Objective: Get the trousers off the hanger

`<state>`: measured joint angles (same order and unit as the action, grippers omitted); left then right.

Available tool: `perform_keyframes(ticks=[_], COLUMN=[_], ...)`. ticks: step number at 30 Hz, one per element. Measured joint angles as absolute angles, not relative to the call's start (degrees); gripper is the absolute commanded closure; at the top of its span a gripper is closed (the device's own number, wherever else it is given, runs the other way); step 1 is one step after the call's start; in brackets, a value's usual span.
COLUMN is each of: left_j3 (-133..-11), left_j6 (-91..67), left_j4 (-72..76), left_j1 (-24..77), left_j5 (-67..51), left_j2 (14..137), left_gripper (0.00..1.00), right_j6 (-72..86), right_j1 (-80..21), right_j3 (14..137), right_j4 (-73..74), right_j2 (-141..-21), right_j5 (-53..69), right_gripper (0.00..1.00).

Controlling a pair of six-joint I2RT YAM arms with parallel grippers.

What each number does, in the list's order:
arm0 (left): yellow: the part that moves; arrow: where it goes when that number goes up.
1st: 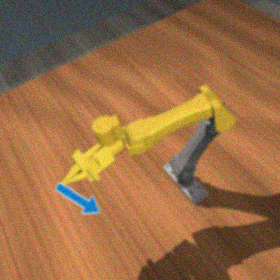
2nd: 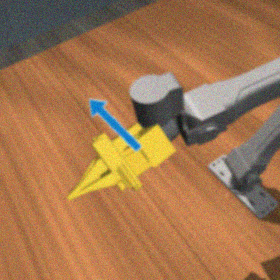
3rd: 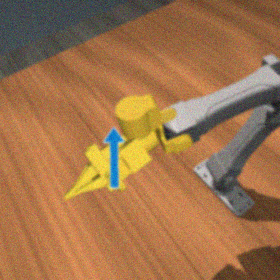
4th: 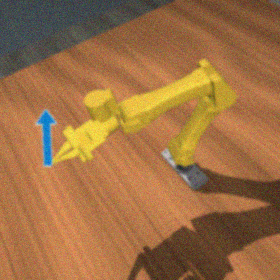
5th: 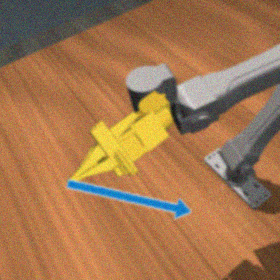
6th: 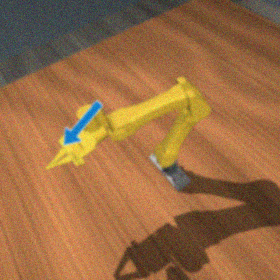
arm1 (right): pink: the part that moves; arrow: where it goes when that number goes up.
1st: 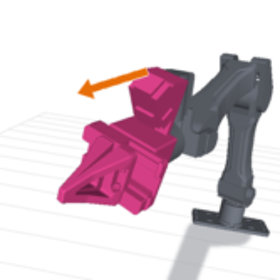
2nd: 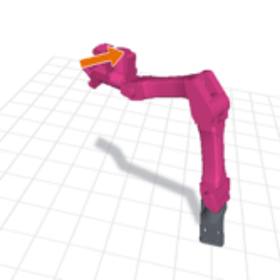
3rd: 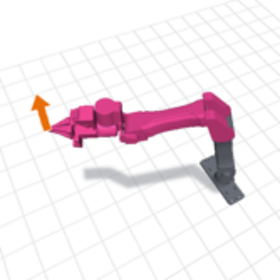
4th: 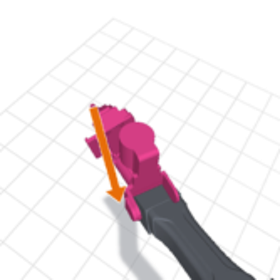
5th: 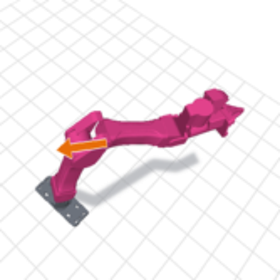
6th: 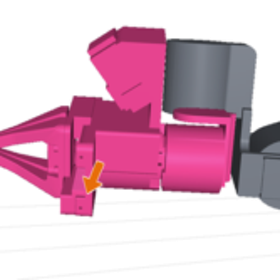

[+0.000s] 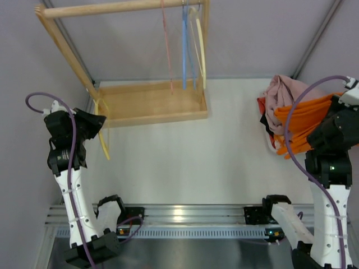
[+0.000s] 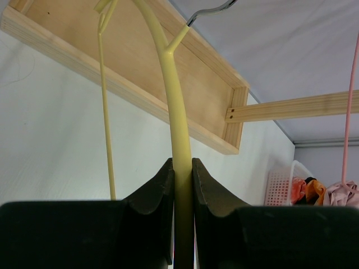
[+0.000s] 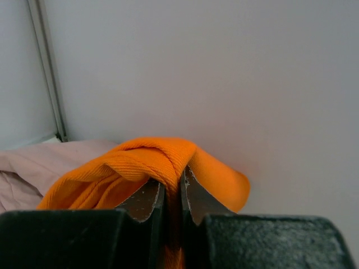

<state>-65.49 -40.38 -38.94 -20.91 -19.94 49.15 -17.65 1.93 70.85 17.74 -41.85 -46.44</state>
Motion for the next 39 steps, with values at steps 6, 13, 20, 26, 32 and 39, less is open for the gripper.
perform_keyframes(ticks=[6, 13, 20, 26, 32, 39], left_j3=[-65.5, -67.1, -69.2, -69.5, -69.6, -69.6], left_j6=[-40.3, -38.9, -37.0, -34.5, -32.4, -28.8], left_j4=[-38.6, -38.5, -37.3, -36.6, -36.4, -36.4], left_j1=[-20.9, -20.9, -20.9, -20.9, -20.9, -20.9], left_j5=[-19.9, -20.1, -23.1, -24.5, -24.9, -26.9], left_j2=[48.9, 48.2, 47.4, 47.2, 46.5, 46.7], left_gripper=[1.0, 1.0, 1.0, 1.0, 1.0, 1.0], right_j6=[-21.9, -24.0, -24.3, -24.2, -24.6, -23.7], right_j1=[2.4, 6.0, 8.7, 9.0, 9.5, 11.3], right_j3=[72.0, 77.4, 86.1, 87.1, 80.9, 78.1], right_j4=[11.9, 5.4, 5.9, 5.7, -0.4, -4.6], right_j2=[-51.2, -69.6, -87.0, -98.5, -101.7, -100.4], right_j5=[-43.6, -35.2, -23.6, -14.8, -6.8, -2.6], right_gripper=[1.0, 1.0, 1.0, 0.98, 0.99, 0.57])
